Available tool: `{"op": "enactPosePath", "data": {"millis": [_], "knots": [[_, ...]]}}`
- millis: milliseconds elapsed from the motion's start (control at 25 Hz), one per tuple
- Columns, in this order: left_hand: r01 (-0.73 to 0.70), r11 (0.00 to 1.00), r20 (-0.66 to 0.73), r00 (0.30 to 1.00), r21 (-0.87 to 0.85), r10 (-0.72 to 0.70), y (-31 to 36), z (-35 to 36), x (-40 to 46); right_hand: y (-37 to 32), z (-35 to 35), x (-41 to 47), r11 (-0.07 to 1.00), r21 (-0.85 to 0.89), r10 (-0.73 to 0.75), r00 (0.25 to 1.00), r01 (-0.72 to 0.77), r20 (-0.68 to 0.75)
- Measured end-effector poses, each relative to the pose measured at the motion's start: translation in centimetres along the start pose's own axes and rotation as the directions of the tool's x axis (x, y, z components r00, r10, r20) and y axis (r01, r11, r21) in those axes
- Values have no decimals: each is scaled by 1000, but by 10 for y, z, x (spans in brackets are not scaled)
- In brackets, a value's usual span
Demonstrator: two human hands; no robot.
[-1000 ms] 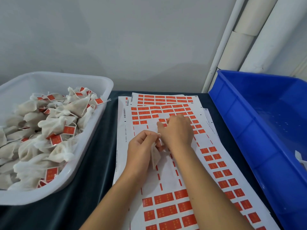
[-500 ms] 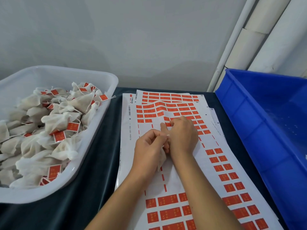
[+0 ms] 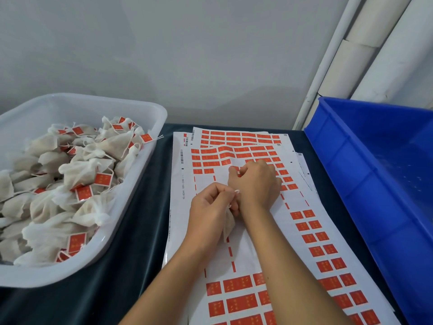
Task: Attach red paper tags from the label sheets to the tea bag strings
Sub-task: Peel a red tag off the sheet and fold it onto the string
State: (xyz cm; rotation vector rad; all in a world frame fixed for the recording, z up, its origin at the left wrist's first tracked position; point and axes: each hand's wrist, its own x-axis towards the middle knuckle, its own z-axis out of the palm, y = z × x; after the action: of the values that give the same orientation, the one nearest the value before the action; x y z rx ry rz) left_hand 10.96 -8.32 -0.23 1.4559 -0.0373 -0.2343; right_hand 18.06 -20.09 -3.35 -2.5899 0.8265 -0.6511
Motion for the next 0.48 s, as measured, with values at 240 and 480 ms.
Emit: {"op": "enactPosePath", "data": {"millis": [240,480], "knots": [[3,1000,3,1000,-4,-3,0,0,0,-4,2,5,996,-58,-67,998,67,-1],[7,1000,6,1000,-29,-6,0,-1,0,-8,3,6,997,-59,-39,999,40,18]]}}
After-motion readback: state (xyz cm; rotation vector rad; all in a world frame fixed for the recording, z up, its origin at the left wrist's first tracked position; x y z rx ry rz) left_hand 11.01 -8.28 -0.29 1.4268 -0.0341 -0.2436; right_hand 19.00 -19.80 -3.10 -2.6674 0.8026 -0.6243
